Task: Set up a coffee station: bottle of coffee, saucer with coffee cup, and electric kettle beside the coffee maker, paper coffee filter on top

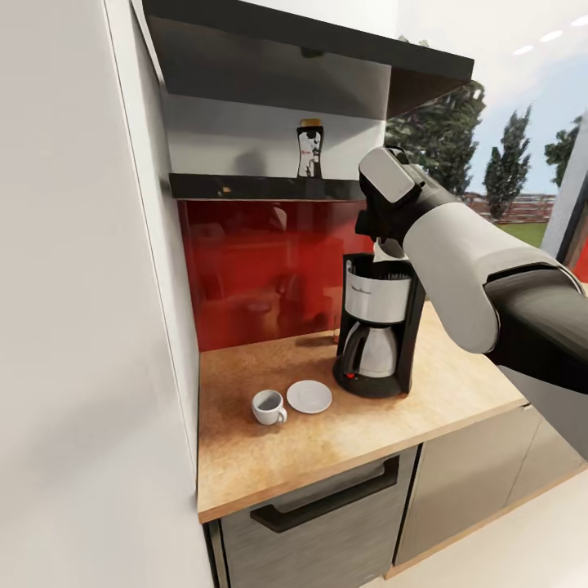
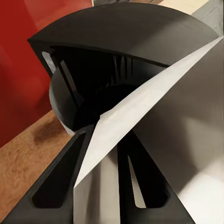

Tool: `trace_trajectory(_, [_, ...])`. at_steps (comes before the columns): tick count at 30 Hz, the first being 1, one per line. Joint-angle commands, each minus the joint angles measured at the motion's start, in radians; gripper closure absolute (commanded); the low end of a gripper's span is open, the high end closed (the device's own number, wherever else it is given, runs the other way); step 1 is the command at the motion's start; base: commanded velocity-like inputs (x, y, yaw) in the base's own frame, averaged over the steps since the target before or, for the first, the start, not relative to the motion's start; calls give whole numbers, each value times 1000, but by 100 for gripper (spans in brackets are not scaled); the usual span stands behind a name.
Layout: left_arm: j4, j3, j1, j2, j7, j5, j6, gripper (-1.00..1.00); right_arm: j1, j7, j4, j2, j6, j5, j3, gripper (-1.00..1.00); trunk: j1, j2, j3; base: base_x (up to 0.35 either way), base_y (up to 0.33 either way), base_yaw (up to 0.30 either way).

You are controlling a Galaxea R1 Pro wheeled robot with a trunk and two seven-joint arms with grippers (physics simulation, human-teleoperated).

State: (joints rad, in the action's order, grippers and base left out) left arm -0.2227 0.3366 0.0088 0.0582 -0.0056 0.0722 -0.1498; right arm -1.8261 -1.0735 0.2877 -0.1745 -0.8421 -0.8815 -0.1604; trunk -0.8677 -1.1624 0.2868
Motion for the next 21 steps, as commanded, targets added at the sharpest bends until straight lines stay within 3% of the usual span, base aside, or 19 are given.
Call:
trace_trajectory(1, [-1,-2,0,0,-1,8,-1,-100,-1,-19,0,0,-3,-8,-6,100,0,-1,1,134,89,0])
trace_trajectory(18, [-1,-2,0,0,-1,8,-2,-100,-1,-46,-51,0,0,-9,-7,100,0,-1,1,82,61,0])
trace_trajectory(21, [-1,-2,0,0,-1,8,-2,-100,-1,-46,-66,0,34,-8,-7,100,0,-1,1,11,9,0])
